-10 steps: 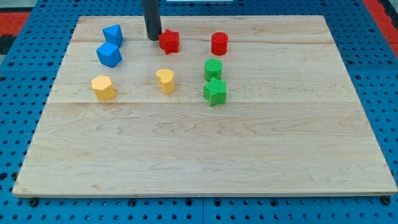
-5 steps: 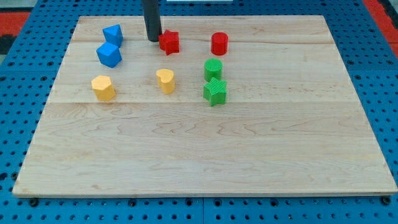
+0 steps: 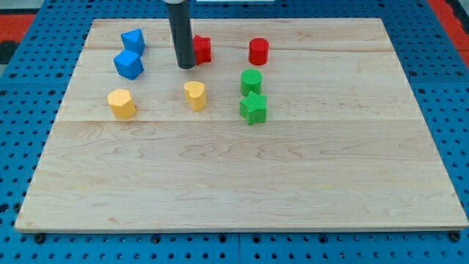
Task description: Move the red blocks diagonal to cube
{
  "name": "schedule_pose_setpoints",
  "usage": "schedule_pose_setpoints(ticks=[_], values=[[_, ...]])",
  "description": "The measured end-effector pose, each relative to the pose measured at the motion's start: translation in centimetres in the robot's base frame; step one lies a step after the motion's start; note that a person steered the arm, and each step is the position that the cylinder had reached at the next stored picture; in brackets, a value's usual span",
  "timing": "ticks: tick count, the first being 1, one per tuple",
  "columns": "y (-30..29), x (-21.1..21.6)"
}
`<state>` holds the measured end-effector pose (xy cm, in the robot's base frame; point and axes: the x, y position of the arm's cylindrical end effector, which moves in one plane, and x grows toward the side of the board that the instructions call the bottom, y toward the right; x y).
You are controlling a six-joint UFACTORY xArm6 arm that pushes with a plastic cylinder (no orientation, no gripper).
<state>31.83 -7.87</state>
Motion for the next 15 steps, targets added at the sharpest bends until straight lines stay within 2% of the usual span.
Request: schedule_pose_setpoints(ticks=[2, 4, 5, 7, 8, 9, 11, 13, 14, 15], values=[[3.3, -3.7], [3.0, -2.7], [5.8, 0.7], [16.1, -0.2], [14.6, -3.4], [10.2, -5.4], [12.2, -1.2], [10.2, -4.2], [10.5, -4.2], [10.6, -1.2]])
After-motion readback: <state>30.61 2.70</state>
